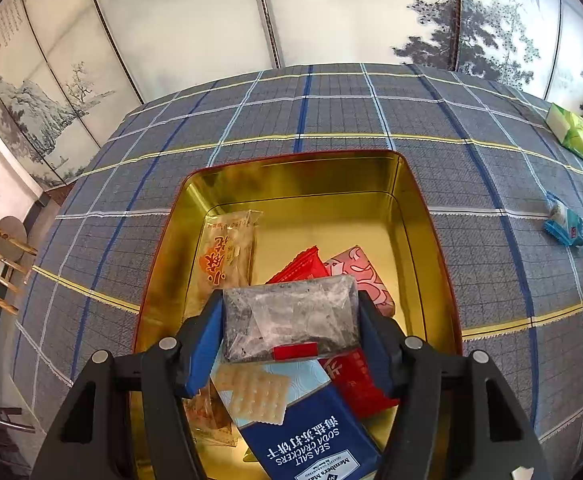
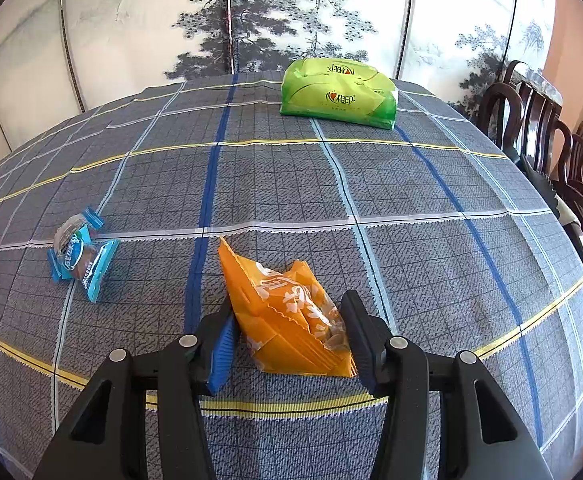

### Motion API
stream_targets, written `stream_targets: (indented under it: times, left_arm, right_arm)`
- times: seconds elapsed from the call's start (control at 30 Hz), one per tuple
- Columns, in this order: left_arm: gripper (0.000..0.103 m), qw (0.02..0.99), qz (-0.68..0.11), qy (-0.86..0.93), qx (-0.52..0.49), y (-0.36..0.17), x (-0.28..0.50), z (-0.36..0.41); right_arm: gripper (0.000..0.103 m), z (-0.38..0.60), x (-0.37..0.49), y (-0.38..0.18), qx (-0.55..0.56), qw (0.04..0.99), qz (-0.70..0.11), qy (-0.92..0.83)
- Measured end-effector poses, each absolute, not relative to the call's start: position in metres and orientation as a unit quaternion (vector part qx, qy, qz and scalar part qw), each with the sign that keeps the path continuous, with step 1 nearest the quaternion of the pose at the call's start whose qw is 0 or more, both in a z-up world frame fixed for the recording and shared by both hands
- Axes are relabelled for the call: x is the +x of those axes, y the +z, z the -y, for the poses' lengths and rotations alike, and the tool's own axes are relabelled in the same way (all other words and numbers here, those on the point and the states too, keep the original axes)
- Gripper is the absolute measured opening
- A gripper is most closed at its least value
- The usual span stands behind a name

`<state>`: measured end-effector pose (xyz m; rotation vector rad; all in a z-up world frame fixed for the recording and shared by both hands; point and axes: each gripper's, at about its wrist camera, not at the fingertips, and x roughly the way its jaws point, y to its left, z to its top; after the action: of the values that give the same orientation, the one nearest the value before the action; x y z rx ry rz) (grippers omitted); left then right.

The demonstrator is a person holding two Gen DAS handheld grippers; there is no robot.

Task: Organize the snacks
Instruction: 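Carry the grey-filled bag into the gold tin and open the left gripper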

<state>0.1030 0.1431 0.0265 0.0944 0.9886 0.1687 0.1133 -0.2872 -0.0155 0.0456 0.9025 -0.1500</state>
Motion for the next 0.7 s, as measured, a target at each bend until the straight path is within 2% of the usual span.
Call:
stream_targets:
  times: [0.17, 0.47, 0.7]
  left_arm:
    - [0.07, 0.884, -0.46, 0.078, 0.034, 0.041, 0.096, -0.147]
    - [0.077, 0.908, -0.413, 0.064, 0.032, 0.076, 0.071, -0.142]
    - [0.08, 0.91, -0.409, 0.052, 0.034, 0.075, 0.06, -0.139]
  right_arm:
    - [0.052, 0.288, 0.113, -0.015, 0.024, 0.897, -0.436, -0.073]
    - [0.053, 0.29, 0.115, -0.016, 0.026, 0.895, -0.439, -0.073]
    - [0.053, 0.293, 0.117, -0.016, 0.026, 0.893, -0.443, -0.07]
